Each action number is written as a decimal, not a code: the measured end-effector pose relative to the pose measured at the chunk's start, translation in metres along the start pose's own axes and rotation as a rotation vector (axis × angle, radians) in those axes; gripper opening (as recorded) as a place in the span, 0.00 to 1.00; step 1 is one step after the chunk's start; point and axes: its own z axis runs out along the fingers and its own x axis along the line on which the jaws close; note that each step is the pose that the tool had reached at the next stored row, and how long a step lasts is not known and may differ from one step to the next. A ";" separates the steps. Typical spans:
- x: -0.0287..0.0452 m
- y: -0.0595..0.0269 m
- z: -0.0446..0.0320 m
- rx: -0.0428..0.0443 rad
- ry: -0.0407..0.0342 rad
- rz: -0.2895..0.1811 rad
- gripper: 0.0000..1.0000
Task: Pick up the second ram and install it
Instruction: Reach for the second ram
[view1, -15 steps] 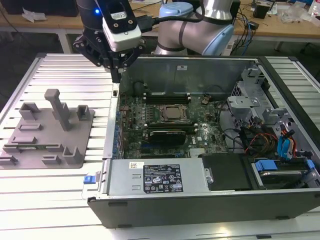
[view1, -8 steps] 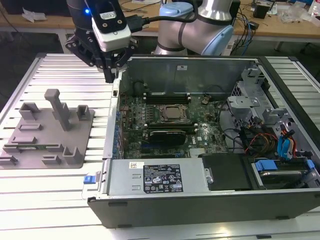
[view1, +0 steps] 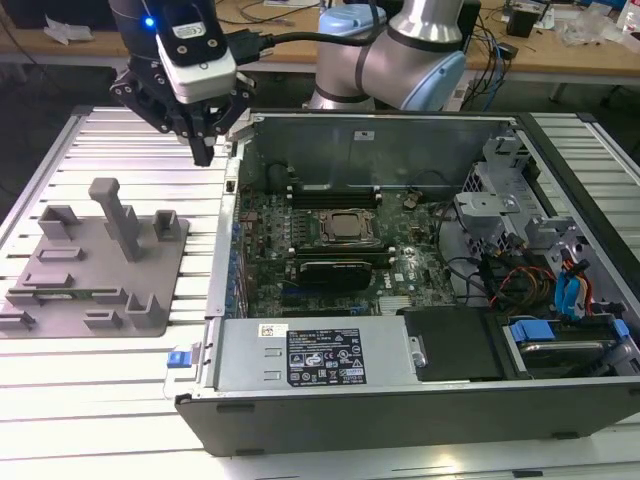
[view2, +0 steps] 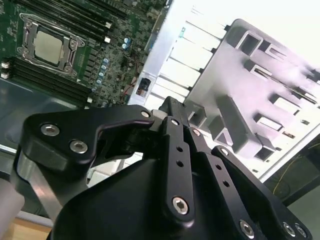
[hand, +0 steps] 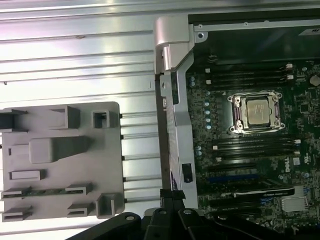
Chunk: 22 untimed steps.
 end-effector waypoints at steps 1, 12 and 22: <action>0.0023 -0.0002 -0.0001 0.0001 0.0001 0.000 0.08; 0.0318 -0.0024 -0.0003 0.0000 0.0001 0.000 0.08; 0.0671 -0.0051 0.0000 0.0000 0.0001 0.000 0.08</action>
